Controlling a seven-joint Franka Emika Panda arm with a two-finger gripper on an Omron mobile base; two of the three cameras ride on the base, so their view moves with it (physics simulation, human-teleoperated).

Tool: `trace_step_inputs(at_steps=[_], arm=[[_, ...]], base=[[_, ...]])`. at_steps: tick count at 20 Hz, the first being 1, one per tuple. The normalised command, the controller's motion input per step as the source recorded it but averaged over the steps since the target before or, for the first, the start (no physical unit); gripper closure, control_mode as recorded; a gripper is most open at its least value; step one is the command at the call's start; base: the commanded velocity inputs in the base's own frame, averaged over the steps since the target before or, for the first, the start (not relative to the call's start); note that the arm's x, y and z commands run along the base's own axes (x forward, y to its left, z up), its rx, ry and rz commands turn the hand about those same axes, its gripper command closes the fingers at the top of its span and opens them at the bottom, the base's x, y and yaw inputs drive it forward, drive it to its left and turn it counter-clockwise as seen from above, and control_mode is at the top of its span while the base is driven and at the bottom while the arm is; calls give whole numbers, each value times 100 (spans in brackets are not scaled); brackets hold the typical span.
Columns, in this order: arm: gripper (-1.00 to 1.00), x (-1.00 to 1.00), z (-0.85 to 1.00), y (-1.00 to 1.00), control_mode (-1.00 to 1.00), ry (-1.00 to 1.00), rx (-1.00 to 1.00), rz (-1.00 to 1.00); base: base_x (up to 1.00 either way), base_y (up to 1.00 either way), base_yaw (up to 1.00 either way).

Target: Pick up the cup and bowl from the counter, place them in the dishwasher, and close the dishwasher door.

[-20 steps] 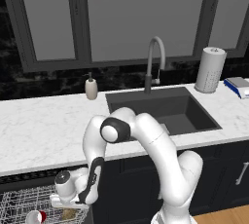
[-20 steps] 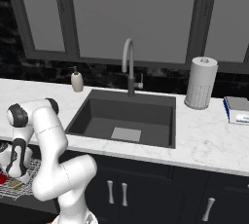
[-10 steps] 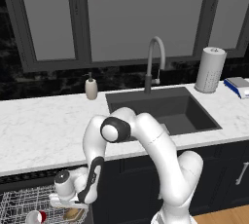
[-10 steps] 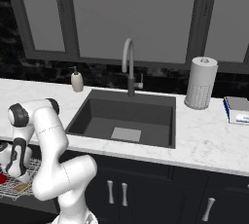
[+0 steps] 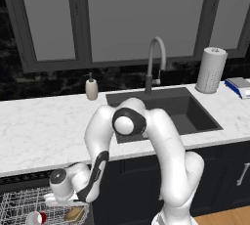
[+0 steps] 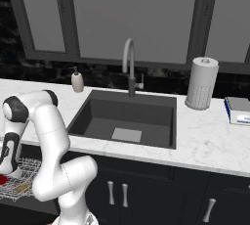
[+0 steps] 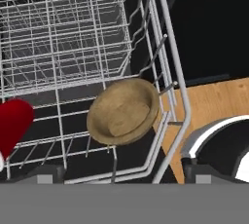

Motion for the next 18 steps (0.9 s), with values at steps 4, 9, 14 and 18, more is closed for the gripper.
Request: trace_step_inputs(at_steps=[4, 9, 14, 18], arm=[[-100, -26, 9, -9, -100, -11, -1, 3], [-100, -19, 62, -2, -100, -10, 4, 6], [-100, -13, 55, 0, -100, -9, 2, 5], [-100, -15, 42, 0, -100, -2, 3, 7]], base=[[0, 0, 0], [0, 0, 0], [0, 0, 0], [0, 0, 0]])
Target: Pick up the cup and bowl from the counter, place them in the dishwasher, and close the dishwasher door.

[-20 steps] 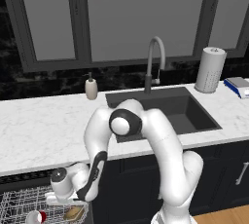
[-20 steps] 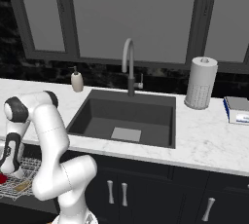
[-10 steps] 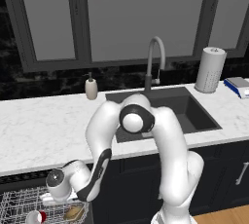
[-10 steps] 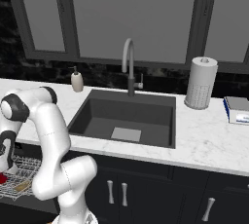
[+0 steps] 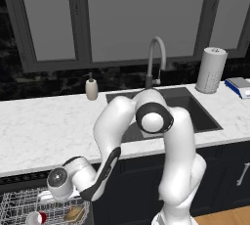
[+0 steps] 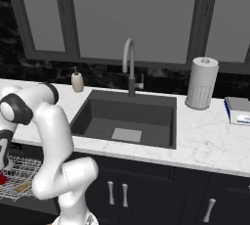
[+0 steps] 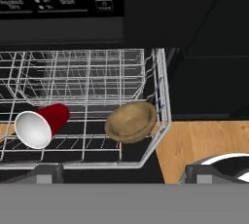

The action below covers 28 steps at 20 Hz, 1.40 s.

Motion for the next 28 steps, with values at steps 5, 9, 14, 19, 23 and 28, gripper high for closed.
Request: trace_step_inputs(at_steps=[5, 9, 14, 19, 23, 28], arm=[[-100, -28, 24, 6, -100, 0, 0, 9], [-100, -52, 23, 16, -100, -3, 0, 13], [-100, -55, 24, 31, -100, -9, 0, 15], [-100, -44, 2, 35, -100, -4, 1, 5], [-100, -51, 0, 30, -100, -8, 0, 3], [-100, -81, 0, 44, -100, -19, 0, 0]], base=[[0, 0, 0], [0, 0, 0], [0, 0, 0], [0, 0, 0], [0, 0, 0], [0, 0, 0]])
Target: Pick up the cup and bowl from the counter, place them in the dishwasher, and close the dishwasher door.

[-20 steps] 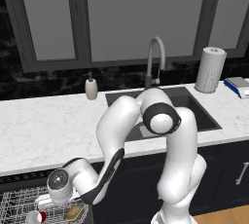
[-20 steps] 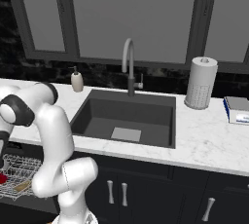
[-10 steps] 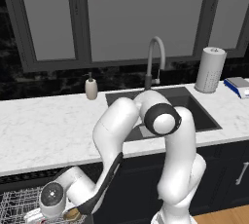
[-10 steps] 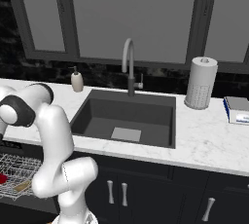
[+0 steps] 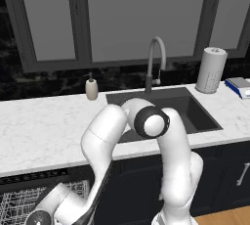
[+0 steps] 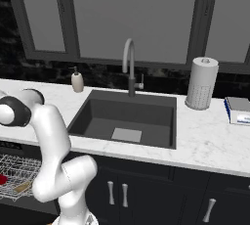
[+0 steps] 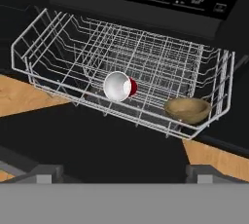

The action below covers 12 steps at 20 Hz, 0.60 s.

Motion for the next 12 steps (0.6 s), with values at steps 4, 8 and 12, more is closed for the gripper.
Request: trace_step_inputs(at_steps=[4, 8, 12], arm=[[-100, -71, 0, 51, -100, -23, 0, 0], [-100, -65, -11, 37, -100, -27, -4, 0], [-100, -34, -44, 18, -100, -34, -2, 0]], base=[[0, 0, 0], [0, 0, 0], [0, 0, 0]])
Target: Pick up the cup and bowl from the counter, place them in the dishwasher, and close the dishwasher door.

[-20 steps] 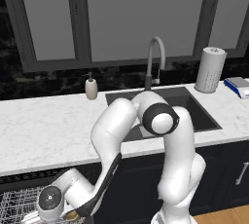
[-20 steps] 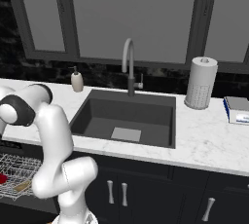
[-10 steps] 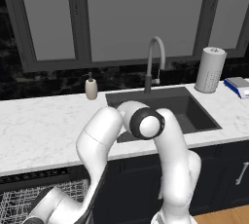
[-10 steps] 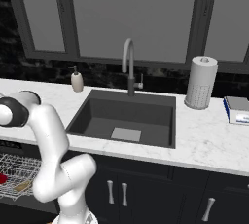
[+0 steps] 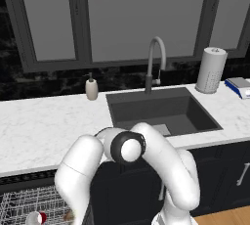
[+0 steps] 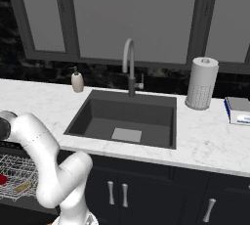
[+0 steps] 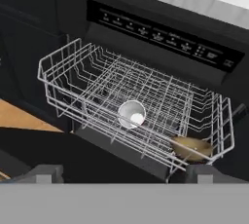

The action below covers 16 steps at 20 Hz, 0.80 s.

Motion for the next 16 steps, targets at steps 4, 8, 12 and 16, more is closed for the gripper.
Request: trace_step_inputs(at_steps=[4, 8, 12, 16], arm=[[-100, -26, -43, 0, -100, -33, 0, 0], [-100, -14, -78, 0, -100, -26, 0, -1], [-100, -13, -41, 1, -100, -10, -1, -1], [-100, 0, -31, 0, -100, -5, -1, 0]], base=[[0, 0, 0], [0, 0, 0], [0, 0, 0], [0, 0, 0]])
